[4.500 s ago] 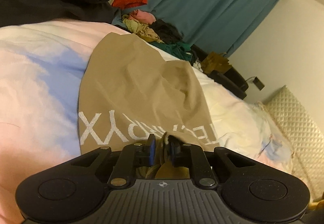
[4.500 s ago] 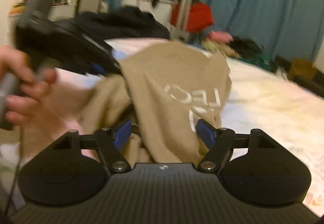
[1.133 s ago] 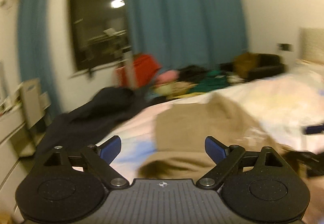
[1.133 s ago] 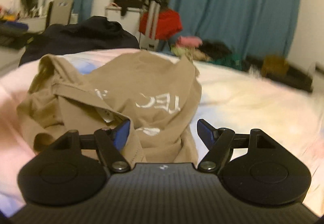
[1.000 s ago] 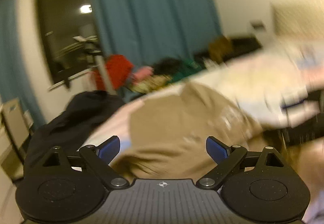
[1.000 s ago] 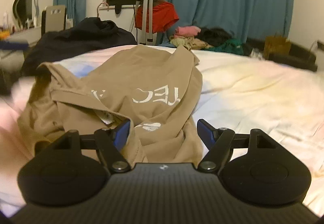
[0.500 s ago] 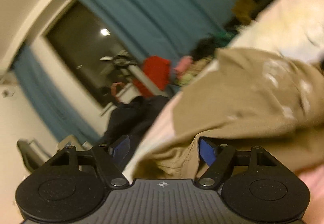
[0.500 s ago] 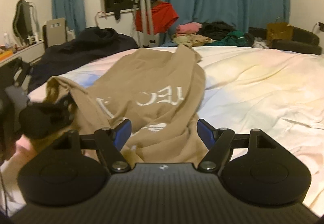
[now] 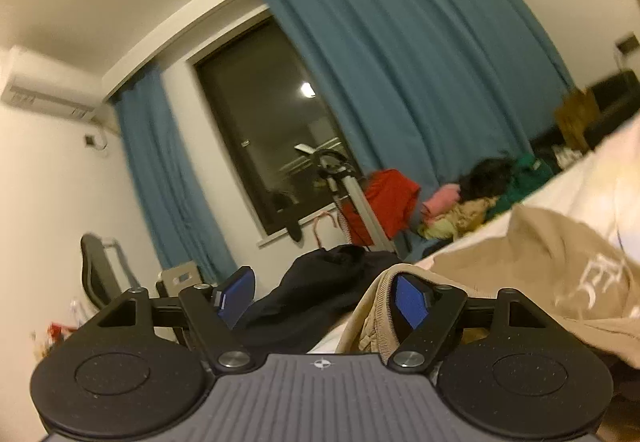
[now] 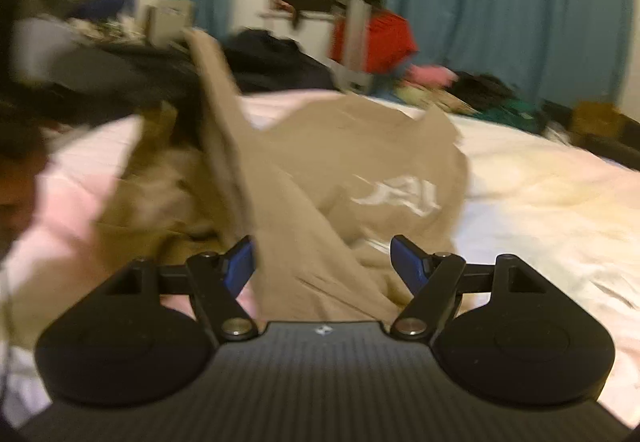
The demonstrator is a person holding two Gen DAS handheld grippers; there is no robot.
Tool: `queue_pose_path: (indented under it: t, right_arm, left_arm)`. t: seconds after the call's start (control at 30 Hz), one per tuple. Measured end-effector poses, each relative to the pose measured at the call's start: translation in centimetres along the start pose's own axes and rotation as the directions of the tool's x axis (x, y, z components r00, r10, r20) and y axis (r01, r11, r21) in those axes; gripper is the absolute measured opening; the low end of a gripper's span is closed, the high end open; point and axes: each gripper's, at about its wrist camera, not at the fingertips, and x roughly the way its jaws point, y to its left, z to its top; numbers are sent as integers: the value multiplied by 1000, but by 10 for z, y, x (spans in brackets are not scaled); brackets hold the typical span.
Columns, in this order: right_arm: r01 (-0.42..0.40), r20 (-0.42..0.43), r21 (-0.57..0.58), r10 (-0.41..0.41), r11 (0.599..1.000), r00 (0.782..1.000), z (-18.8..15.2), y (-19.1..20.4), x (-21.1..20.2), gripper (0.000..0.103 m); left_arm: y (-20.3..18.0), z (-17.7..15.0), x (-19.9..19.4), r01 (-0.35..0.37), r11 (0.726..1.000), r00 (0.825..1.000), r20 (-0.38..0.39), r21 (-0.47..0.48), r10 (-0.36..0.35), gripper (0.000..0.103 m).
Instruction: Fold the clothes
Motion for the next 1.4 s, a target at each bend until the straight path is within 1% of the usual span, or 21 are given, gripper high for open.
queue_pose_path:
  t: [0.07, 0.17, 0.23, 0.3, 0.4, 0.53, 0.6, 0.73, 0.8, 0.93, 1.03, 1.13, 1.23, 1.3, 1.4]
  right_arm:
    - [67, -4, 79, -66, 995, 998, 0, -15, -1, 74]
    - [139, 58, 208, -154, 968, 986, 4, -37, -15, 74]
    - [194, 109, 253, -227, 948, 968, 6, -45, -24, 74]
    - [245, 155, 284, -296, 927, 943, 7, -49, -32, 74]
    - [257, 178, 307, -320, 917, 931, 6, -53, -37, 74]
    - [263, 202, 334, -342, 905, 918, 6, -58, -43, 74]
    - [266, 214, 348, -353, 899, 911, 6, -61, -46, 74]
    - [271, 237, 375, -375, 886, 896, 5, -67, -52, 74]
    - [273, 248, 389, -386, 880, 889, 5, -69, -55, 74]
    - [252, 210, 379, -348, 891, 914, 3, -66, -48, 74]
    - [234, 178, 369, -316, 899, 932, 1, -64, -42, 74]
    - [215, 145, 361, -283, 907, 948, 0, -61, -37, 74]
    - [196, 112, 353, -249, 915, 962, -2, -58, -31, 74]
    - [183, 89, 348, -227, 919, 970, -3, -56, -27, 74]
    - [163, 55, 341, -193, 926, 980, -5, -54, -22, 74]
  left_arm:
    - [5, 2, -3, 5, 999, 1000, -15, -36, -5, 78]
    - [5, 4, -11, 17, 999, 999, -34, -48, -19, 78]
    - [0, 2, -14, 31, 999, 999, -35, -21, -32, 79]
    - [-6, -1, -19, 31, 999, 999, -24, 20, -30, 79]
    - [-17, -4, -20, 51, 997, 999, -18, 50, -50, 79]
    - [-24, -8, -17, 104, 994, 993, -57, 39, -101, 79]
    - [-29, -13, -12, 122, 991, 990, -78, 53, -118, 79]
    - [-44, -26, -2, 188, 977, 973, -156, 103, -171, 79]
    - [-52, -35, 6, 218, 968, 960, -203, 127, -190, 79]
    - [-62, -52, 19, 214, 963, 945, -283, 164, -162, 79]
    - [-60, -57, 23, 182, 970, 947, -294, 163, -128, 79]
    - [-50, -52, 21, 138, 984, 960, -262, 116, -104, 79]
    - [-34, -41, 18, 81, 996, 975, -208, 40, -71, 79]
    - [-23, -33, 17, 46, 999, 983, -179, -14, -48, 79]
    - [-7, -22, 17, -6, 996, 987, -159, -90, -8, 79]
